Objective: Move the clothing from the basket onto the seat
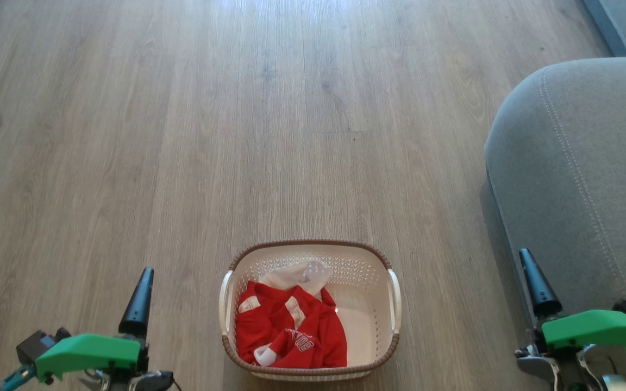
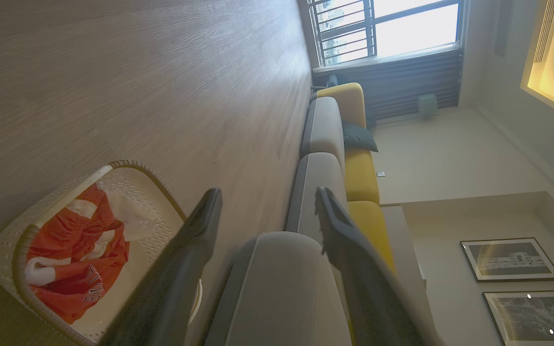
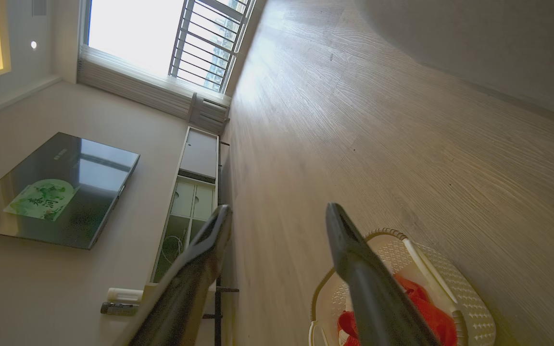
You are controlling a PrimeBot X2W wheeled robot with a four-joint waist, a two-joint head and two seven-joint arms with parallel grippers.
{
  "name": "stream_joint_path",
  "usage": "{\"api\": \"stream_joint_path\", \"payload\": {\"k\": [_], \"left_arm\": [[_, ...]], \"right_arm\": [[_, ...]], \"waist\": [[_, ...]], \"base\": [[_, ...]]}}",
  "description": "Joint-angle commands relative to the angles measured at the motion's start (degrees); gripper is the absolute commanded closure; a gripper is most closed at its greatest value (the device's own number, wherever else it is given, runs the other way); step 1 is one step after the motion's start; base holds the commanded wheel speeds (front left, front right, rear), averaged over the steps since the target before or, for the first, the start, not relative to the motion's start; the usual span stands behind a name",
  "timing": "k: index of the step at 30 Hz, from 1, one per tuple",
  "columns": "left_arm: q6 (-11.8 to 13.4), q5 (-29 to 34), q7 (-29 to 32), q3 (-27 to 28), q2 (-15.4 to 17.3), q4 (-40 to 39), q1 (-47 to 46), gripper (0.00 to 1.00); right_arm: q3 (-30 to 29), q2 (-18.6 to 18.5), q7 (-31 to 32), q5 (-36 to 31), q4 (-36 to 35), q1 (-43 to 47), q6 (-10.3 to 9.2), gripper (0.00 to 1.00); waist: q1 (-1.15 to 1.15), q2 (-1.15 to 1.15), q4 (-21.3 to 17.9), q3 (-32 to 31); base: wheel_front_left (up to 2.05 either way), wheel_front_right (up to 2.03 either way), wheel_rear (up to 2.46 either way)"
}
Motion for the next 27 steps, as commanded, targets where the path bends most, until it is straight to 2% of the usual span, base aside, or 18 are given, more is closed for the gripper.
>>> {"api": "stream_joint_path", "payload": {"k": [1, 27], "left_arm": [[0.1, 2.3, -0.7, 0.2, 0.4, -2.1, -2.5, 0.00], [1.4, 16.4, -4.9, -1.9, 0.5, -3.2, -2.5, 0.00]], "right_arm": [[0.7, -0.5, -0.8, -2.9, -2.3, -2.5, 0.00, 0.00], [2.9, -0.9, -5.1, -23.7, -1.4, -3.8, 0.00, 0.00]], "waist": [[0.00, 0.00, 0.0, 0.0], [0.00, 0.00, 0.0, 0.0]], "base": [[0.00, 0.00, 0.00], [0.00, 0.00, 0.00]]}}
